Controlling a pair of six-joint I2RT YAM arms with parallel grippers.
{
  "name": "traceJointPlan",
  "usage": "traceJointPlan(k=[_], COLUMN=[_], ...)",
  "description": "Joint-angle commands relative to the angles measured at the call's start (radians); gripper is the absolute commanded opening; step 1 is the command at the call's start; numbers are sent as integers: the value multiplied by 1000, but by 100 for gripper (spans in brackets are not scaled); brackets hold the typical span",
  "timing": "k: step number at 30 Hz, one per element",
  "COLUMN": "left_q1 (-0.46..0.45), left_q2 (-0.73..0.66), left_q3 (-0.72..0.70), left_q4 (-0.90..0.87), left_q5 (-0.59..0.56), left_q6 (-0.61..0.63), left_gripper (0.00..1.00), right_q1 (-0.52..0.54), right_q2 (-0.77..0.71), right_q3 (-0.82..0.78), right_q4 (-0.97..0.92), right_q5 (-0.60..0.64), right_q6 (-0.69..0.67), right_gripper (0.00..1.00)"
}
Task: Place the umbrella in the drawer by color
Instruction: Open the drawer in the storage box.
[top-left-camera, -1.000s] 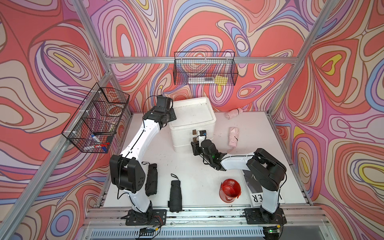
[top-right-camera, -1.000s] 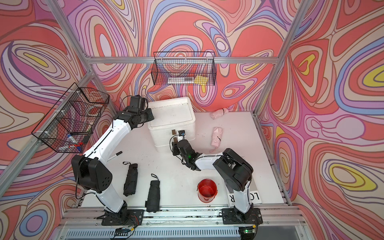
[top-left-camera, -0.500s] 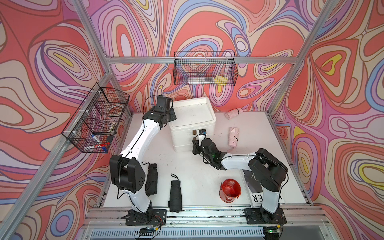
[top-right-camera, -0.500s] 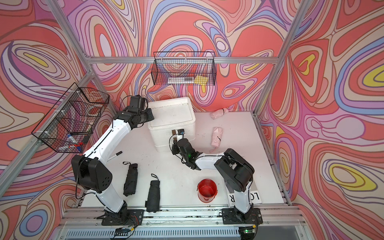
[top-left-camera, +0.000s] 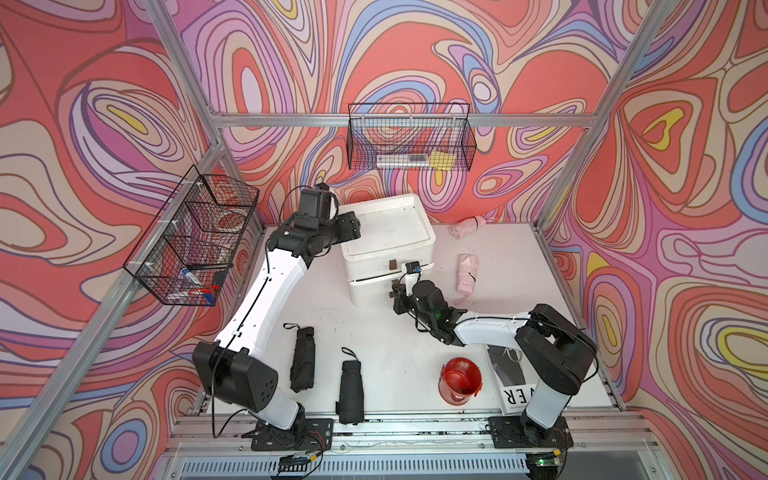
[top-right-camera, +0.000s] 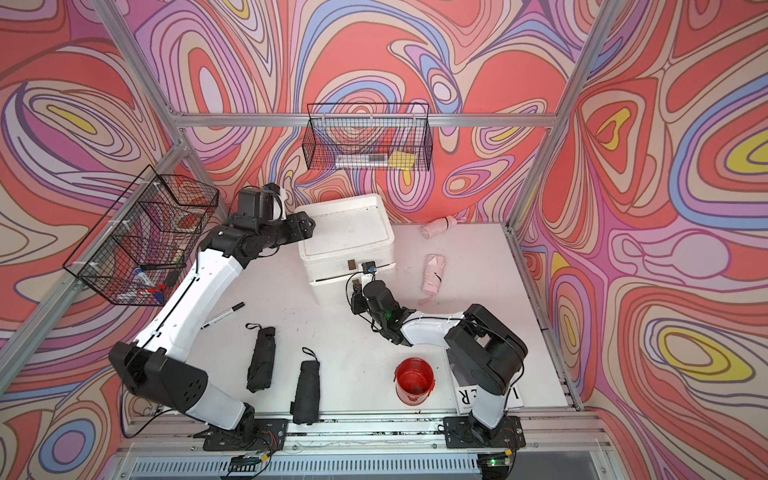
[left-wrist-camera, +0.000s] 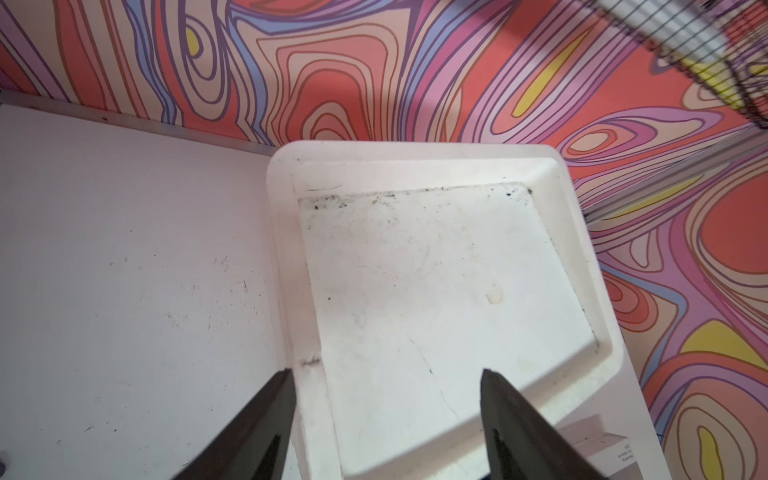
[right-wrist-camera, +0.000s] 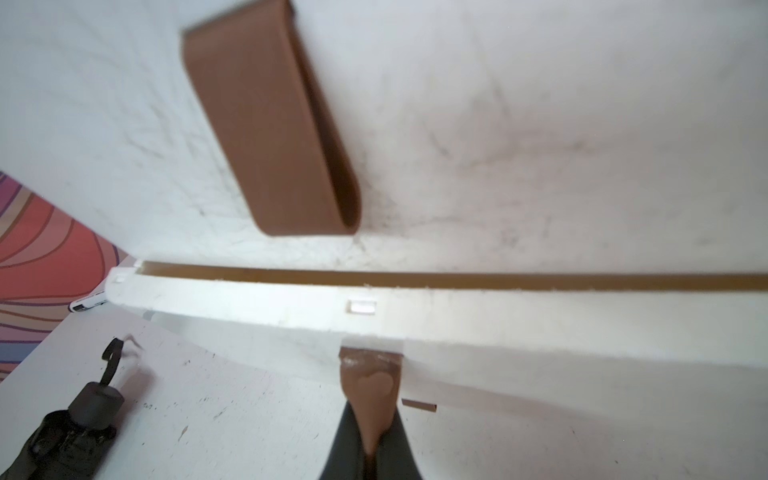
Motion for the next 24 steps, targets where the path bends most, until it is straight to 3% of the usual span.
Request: traceJointPlan(k=[1, 5, 9, 14, 18, 24], left_q1=[-8, -62, -151, -178, -179, -178], left_q2=[-139, -317, -361, -308, -264, -226], left_q3=[-127, -386, -550, -629, -610, -650], left_q4=[-51, 1, 55, 147, 187, 340], left_q5=[20, -52, -137, -159, -260, -284], left_q6=[21, -19, -38, -60, -61, -92], left_gripper=[80, 86, 87, 91, 92, 92], right_q1=[-3, -3, -3, -3, -3, 6], right_q2=[-62, -75, -81, -88, -97, -165], right_q3=[-28, -31, 0, 33, 18, -27], right_q4=[33, 17, -19, -68, -78, -142], right_q5=[5, -15, -37, -60, -80, -100], right_q6=[-10, -5, -21, -57, -43, -28], right_gripper=[0, 0, 0, 0, 0, 0])
